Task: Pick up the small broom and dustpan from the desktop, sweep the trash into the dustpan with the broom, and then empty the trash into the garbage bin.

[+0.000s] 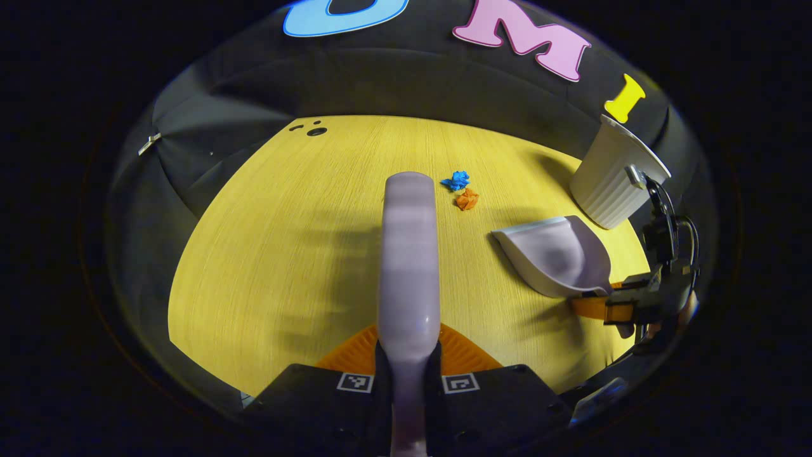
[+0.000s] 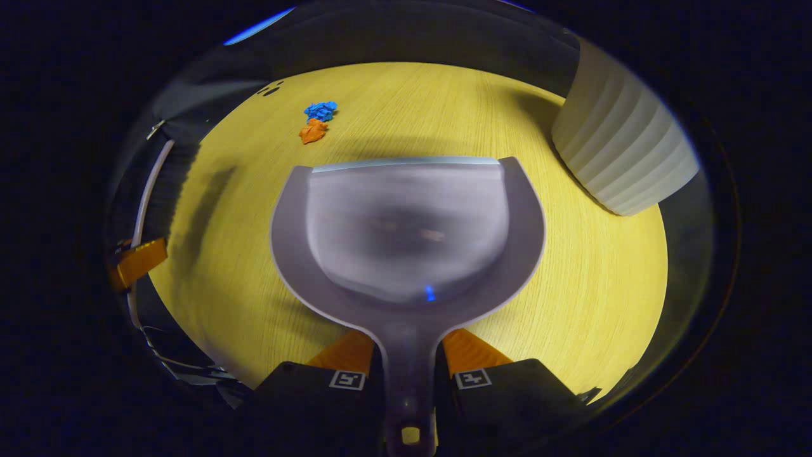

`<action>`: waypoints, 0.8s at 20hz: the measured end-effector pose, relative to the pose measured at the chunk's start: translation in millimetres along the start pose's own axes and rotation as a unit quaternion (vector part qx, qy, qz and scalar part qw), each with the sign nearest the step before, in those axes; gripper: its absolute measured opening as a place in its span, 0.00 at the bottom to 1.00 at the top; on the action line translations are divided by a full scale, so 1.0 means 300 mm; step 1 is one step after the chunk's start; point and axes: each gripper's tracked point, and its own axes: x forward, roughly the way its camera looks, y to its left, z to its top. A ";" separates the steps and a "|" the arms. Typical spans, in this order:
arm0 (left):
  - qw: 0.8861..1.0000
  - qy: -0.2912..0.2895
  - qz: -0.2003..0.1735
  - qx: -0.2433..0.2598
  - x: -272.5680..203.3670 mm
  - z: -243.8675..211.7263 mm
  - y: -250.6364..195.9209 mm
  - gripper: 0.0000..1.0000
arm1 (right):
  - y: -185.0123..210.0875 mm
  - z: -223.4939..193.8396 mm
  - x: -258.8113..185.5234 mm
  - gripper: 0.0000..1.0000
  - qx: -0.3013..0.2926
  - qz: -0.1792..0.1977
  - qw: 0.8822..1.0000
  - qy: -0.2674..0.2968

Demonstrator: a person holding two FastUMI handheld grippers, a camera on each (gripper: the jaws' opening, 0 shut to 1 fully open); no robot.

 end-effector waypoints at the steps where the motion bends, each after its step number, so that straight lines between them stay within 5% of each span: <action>1: 1.000 0.004 -0.001 0.002 0.017 0.020 0.001 0.25 | -0.004 -0.001 0.000 0.30 -0.005 0.001 1.000 0.000; 10: 0.998 0.033 -0.018 0.059 0.208 0.235 -0.010 0.25 | -0.062 0.018 -0.025 0.30 -0.045 0.010 0.999 -0.025; 16: 0.989 0.066 0.001 0.132 0.373 0.357 0.016 0.25 | -0.123 0.059 -0.094 0.34 -0.096 0.012 0.994 -0.047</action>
